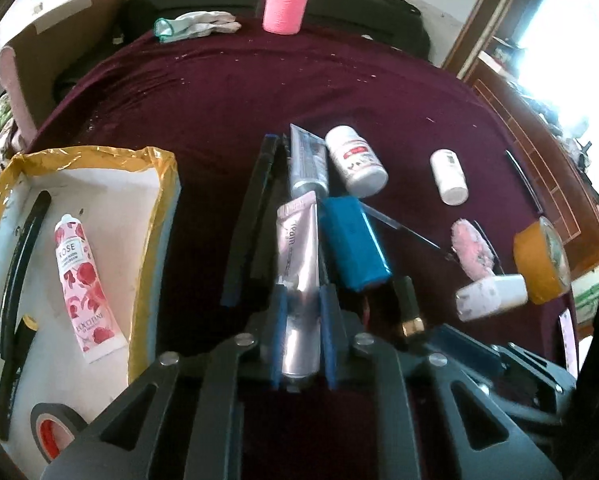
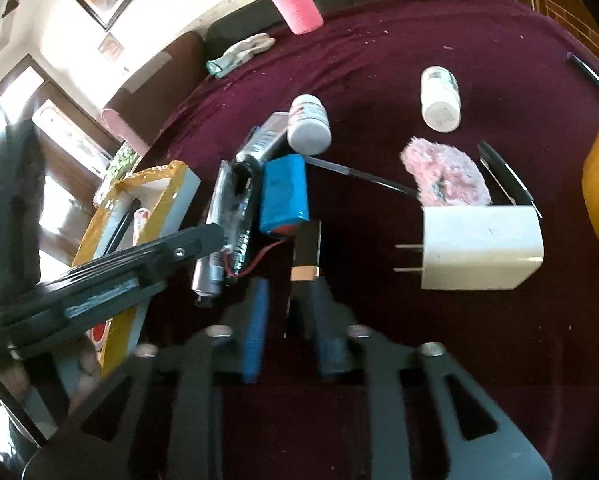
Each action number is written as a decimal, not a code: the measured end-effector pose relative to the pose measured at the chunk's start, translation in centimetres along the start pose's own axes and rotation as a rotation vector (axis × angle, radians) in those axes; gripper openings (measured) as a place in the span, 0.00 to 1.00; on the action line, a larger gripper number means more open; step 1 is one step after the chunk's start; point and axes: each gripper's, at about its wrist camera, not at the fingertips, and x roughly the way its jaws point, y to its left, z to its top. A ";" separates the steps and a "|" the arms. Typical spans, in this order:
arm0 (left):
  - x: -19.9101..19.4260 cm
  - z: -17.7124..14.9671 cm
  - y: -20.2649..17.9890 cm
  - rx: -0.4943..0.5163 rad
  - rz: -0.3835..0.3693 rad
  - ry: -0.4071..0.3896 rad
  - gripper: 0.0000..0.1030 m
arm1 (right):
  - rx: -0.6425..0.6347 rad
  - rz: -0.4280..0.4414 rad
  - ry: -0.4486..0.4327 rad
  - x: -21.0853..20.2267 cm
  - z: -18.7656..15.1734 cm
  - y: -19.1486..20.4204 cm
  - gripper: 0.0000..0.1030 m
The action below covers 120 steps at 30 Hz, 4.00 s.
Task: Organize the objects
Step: 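Grasp black lipstick with right tool while left tool grasps the silver tube, then carry the lipstick and silver tube over the white tray, then lower lipstick into tray with right tool while left tool releases silver tube there, then move both open tools back over the items on the table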
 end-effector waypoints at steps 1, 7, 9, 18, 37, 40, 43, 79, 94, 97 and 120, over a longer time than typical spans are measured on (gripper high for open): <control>0.1 0.1 0.2 -0.009 -0.005 0.002 0.13 | -0.006 -0.011 -0.001 0.1 0.0 0.2 0.30; -0.3 -0.3 1.1 -0.042 -0.013 0.009 0.11 | -0.007 -0.081 0.021 1.7 0.0 0.2 0.27; -0.1 -0.2 1.2 -0.059 -0.013 0.000 0.12 | -0.006 -0.104 0.016 1.7 0.0 0.0 0.16; -0.3 -2.0 0.8 -0.020 0.020 0.000 0.13 | -0.015 -0.129 0.029 0.3 -1.8 -0.3 0.15; -10.7 -9.9 1.2 -0.084 -0.144 -0.051 0.13 | -0.062 -0.012 -0.048 -5.4 -6.4 4.5 0.15; -12.7 -10.0 2.6 -0.106 -0.139 -0.079 0.13 | -0.103 0.031 -0.063 -6.2 -6.5 6.6 0.15; -13.9 -10.0 4.3 -0.138 -0.132 -0.089 0.13 | -0.148 0.067 -0.074 -6.7 -6.4 8.8 0.15; -4.0 -0.5 19.6 -0.288 -0.026 0.054 0.13 | -0.309 0.104 0.156 10.0 0.3 19.0 0.15; -3.6 -0.6 20.2 -0.283 -0.017 0.030 0.13 | -0.380 0.043 0.179 11.5 -0.7 20.2 0.16; -4.7 -0.6 20.5 -0.304 -0.049 0.008 0.14 | -0.360 0.078 0.181 10.9 -0.5 19.6 0.17; -8.2 -6.6 -1.0 0.004 -0.140 -0.073 0.53 | -0.058 0.075 -0.092 -5.9 -4.3 0.6 0.46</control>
